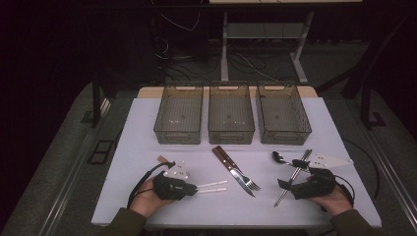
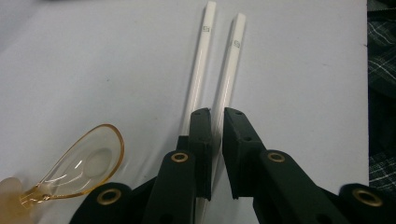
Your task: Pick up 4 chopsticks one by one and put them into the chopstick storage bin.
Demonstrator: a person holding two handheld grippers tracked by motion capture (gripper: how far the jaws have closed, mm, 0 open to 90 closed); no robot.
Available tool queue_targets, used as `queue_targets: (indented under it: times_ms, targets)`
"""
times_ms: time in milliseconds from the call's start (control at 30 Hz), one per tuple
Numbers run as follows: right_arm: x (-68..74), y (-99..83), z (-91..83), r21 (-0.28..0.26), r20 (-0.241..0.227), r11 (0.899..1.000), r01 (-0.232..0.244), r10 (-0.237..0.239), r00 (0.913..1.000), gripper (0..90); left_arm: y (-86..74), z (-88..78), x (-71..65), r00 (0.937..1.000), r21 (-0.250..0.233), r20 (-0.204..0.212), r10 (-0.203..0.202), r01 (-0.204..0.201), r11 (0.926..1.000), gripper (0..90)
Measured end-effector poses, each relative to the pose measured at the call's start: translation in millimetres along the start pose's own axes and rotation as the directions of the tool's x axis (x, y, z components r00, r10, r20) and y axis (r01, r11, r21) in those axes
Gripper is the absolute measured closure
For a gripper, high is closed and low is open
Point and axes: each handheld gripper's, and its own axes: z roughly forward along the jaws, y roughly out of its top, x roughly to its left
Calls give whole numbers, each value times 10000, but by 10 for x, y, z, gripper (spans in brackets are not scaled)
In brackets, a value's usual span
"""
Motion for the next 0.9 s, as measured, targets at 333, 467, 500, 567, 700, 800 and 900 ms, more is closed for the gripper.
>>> queue_targets:
  times_ms: [333, 467, 500, 567, 700, 800, 900]
  targets:
    - [0, 0, 3, 2, -20, 10000, 10, -10, 10000, 41, -8, 35, -49, 9994, 54, -106, 335, -335, 9994, 808]
    - [1, 0, 2, 3, -30, 10000, 6, -6, 10000, 40, -2, 32, -58, 9990, 96, 236, 390, -392, 9992, 827]
    - [1, 0, 2, 0, -32, 10000, 4, -4, 10000, 40, 0, 34, -65, 9987, 109, 326, 400, -403, 9991, 831]
    - [2, 0, 3, 12, -32, 10000, 6, -6, 10000, 41, 5, 36, -65, 9985, 142, 412, 367, -373, 9992, 834]
    - [-1, 1, 4, 4, -21, 10000, 22, -22, 10000, 41, 8, 41, -64, 9983, 135, 496, 316, -323, 9994, 836]
    - [1, 1, 4, 3, -21, 10000, 23, -23, 10000, 40, 0, 45, -69, 9986, 64, 447, 289, -292, 9996, 834]
    - [2, 1, 0, 4, -29, 10000, -6, 6, 10000, 41, -11, 47, -82, 9983, 16, 384, 444, -445, 9990, 821]
